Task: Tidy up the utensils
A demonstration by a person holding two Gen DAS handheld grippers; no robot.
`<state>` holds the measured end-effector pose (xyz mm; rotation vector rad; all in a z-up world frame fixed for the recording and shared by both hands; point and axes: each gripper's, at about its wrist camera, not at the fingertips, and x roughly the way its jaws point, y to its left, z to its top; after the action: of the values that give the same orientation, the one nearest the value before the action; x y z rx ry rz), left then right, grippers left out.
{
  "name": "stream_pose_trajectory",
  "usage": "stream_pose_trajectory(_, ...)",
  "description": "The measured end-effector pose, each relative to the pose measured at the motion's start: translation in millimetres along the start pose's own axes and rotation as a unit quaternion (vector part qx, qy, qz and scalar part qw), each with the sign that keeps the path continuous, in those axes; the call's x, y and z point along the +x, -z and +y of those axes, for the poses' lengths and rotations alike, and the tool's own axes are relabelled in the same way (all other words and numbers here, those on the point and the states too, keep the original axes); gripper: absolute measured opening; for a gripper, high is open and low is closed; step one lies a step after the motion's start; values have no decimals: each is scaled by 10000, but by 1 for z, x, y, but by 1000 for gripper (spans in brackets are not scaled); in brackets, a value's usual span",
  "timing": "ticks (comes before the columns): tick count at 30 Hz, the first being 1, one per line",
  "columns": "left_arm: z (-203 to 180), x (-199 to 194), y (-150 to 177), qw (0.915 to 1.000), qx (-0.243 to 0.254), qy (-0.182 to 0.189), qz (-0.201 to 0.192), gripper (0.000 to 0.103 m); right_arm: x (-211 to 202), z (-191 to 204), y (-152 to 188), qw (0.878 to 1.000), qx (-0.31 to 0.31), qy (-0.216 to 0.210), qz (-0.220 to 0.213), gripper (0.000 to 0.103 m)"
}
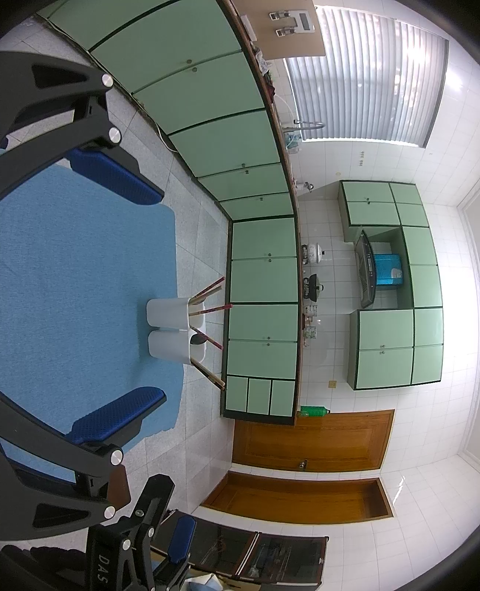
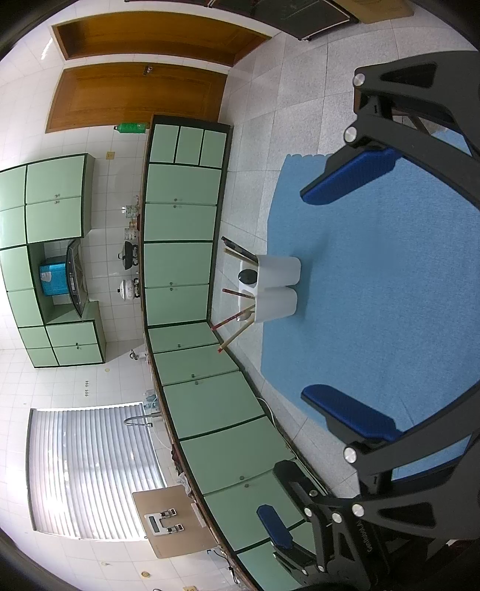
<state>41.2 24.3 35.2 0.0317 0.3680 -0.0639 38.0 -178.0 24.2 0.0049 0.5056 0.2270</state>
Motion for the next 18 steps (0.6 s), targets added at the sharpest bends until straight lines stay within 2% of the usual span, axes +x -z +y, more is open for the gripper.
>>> stream_pose_trajectory(18, 2, 1, 1, 10000, -30, 20, 22, 97, 1, 4, 3, 10000, 4, 4, 23, 95)
